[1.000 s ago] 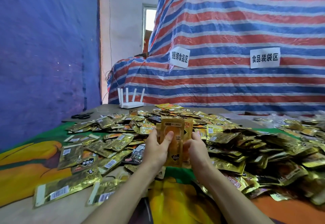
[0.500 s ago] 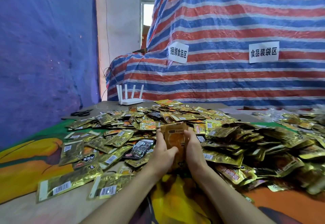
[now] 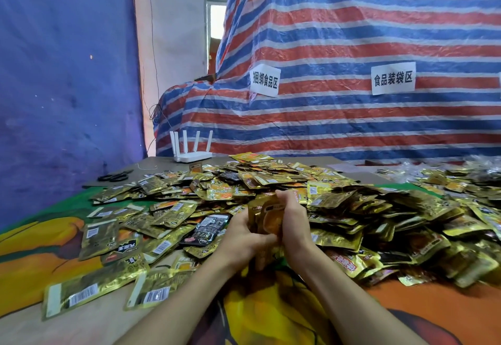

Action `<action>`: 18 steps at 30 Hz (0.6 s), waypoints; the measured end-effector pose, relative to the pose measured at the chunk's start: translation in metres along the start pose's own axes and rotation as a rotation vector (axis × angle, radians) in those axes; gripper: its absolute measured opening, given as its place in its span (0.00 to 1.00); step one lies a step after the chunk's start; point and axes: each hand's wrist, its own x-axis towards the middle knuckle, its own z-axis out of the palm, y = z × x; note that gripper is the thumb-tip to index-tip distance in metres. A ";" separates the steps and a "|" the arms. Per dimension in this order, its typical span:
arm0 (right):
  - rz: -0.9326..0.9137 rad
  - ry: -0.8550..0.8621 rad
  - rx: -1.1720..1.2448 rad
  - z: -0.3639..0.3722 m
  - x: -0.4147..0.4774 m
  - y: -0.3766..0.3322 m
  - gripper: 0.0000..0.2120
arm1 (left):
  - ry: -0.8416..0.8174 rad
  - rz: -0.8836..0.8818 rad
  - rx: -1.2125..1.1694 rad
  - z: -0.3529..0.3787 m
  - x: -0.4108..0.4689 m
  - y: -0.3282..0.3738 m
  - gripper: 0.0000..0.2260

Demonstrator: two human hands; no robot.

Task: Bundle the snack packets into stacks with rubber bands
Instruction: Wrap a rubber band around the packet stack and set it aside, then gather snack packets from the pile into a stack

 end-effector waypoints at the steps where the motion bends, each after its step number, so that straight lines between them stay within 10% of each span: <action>1: 0.021 -0.039 0.020 -0.001 -0.002 -0.001 0.17 | -0.022 0.005 0.028 0.001 -0.001 0.001 0.16; 12: -0.506 -0.010 -0.596 -0.057 -0.029 -0.049 0.06 | -0.085 0.074 0.233 -0.001 -0.013 0.012 0.14; 18: -0.270 0.072 -1.303 -0.160 -0.044 -0.108 0.16 | -0.118 0.061 0.313 0.005 -0.013 0.002 0.20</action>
